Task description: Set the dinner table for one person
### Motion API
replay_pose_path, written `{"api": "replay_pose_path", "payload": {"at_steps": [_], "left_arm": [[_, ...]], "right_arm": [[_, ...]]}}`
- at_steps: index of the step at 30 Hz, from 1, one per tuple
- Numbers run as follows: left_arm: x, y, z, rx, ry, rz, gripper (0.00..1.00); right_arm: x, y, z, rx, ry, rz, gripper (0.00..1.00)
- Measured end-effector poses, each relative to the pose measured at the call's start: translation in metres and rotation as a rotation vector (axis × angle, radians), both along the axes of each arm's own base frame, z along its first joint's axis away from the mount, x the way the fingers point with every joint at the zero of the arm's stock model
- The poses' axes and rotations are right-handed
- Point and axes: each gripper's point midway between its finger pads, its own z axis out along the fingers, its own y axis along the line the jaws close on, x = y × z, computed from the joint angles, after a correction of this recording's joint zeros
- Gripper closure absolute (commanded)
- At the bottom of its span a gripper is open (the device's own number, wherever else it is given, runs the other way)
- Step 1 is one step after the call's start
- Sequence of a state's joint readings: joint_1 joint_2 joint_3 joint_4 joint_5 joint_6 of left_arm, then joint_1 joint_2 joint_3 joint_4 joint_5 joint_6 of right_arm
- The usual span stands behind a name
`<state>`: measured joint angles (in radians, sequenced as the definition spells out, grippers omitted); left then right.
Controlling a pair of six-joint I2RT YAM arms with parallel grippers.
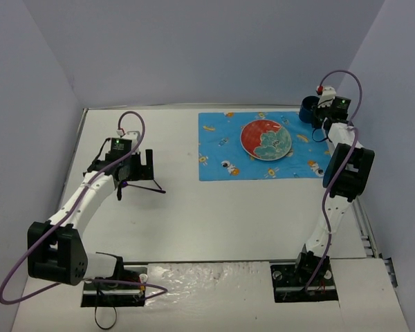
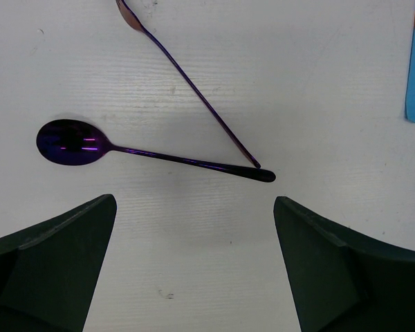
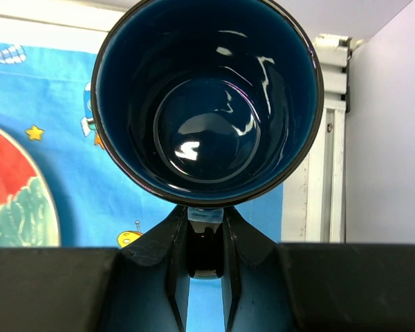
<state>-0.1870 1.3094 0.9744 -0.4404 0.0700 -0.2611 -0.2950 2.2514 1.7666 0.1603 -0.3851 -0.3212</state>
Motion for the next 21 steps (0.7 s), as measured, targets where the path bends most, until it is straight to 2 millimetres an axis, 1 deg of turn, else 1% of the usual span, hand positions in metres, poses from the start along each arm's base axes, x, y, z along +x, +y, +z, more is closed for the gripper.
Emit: {"api": "replay_pose_path", "payload": {"at_steps": [5, 8, 15, 21], "left_arm": [[-0.002, 0.0, -0.003, 0.006, 0.012, -0.001, 0.05], [-0.002, -0.001, -0.004, 0.009, 0.015, -0.004, 0.05], [-0.002, 0.0, -0.01, 0.02, 0.035, -0.004, 0.05], [-0.002, 0.0, -0.017, 0.026, 0.057, -0.003, 0.05]], "right_arm": [[0.006, -0.003, -0.014, -0.004, 0.017, 0.005, 1.0], [0.007, -0.003, -0.018, -0.008, 0.024, 0.01, 1.0], [0.014, -0.004, -0.018, -0.012, 0.012, 0.019, 1.0], [0.014, -0.003, -0.033, -0.003, 0.033, 0.023, 1.0]]}}
